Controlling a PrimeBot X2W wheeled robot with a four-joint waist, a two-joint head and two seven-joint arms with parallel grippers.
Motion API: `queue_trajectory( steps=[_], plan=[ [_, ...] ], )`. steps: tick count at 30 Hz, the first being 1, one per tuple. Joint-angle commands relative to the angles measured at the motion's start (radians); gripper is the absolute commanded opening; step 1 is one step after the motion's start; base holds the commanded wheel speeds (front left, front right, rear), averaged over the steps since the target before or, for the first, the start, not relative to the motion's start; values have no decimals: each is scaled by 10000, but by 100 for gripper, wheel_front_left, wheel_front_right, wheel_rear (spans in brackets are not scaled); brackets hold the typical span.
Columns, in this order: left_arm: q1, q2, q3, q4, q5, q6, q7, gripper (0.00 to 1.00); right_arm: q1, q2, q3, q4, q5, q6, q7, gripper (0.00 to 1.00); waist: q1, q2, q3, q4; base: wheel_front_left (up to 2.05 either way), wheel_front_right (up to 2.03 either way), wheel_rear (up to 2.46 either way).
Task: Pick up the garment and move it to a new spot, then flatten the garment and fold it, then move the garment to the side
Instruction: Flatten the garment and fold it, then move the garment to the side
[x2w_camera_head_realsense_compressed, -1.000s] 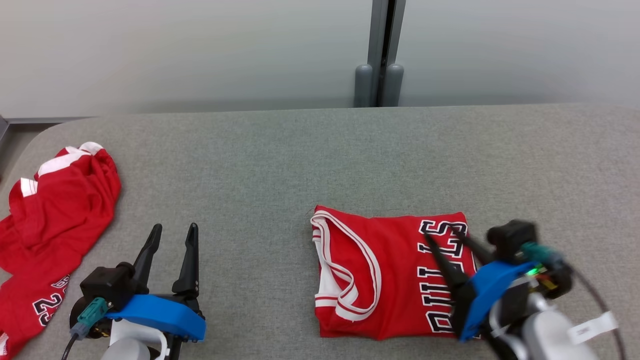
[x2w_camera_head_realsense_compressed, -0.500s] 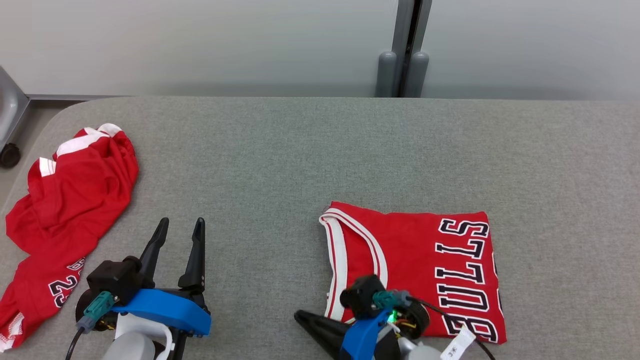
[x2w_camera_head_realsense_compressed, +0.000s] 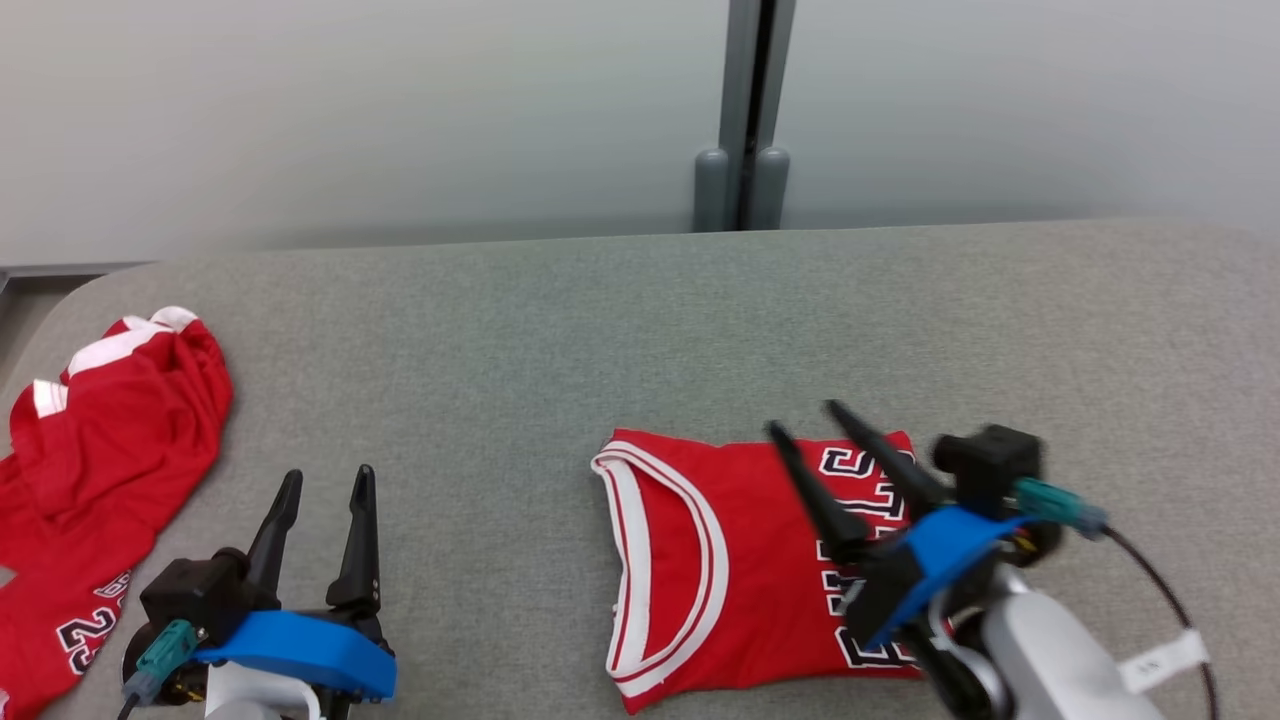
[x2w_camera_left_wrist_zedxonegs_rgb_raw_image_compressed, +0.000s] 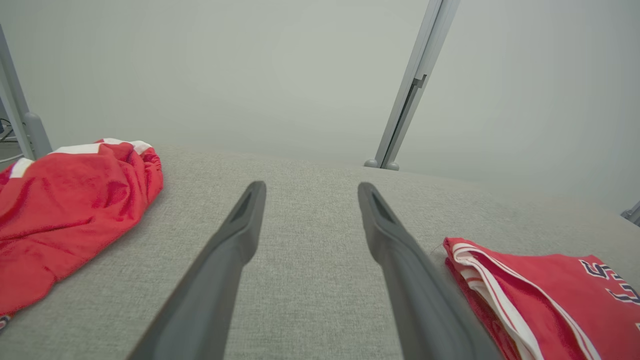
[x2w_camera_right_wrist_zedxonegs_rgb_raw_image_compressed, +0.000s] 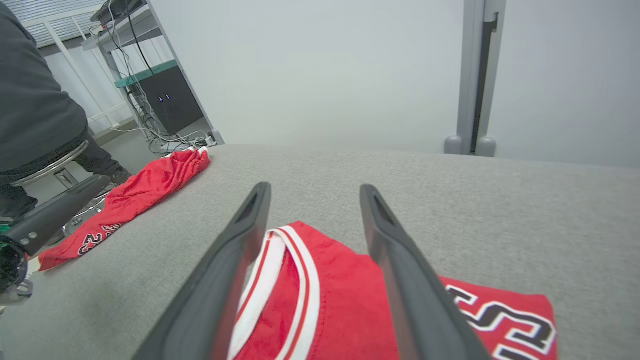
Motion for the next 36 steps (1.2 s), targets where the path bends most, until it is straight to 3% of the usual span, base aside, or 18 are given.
queue_trajectory(
  steps=[1,7,12,36],
  plan=[
    [160,-17,109,-60,45,40,-27,100,391,-165,-539,-296,-335,2,-66,100,0,-1,-156,-181,0,0,0],
    [641,-83,415,-215,98,61,-27,100,1872,-382,-2949,-1403,-1426,2,-218,100,0,-1,-425,-497,0,0,0],
    [913,-155,612,-247,114,71,-27,100,2720,-202,-4086,-1741,-2026,2,-471,100,0,-1,-649,-662,0,0,0],
    [1062,-228,709,-79,270,112,-27,100,2558,-371,-3664,-208,-2035,2,-666,100,0,-1,-866,-617,0,0,0]
  ],
)
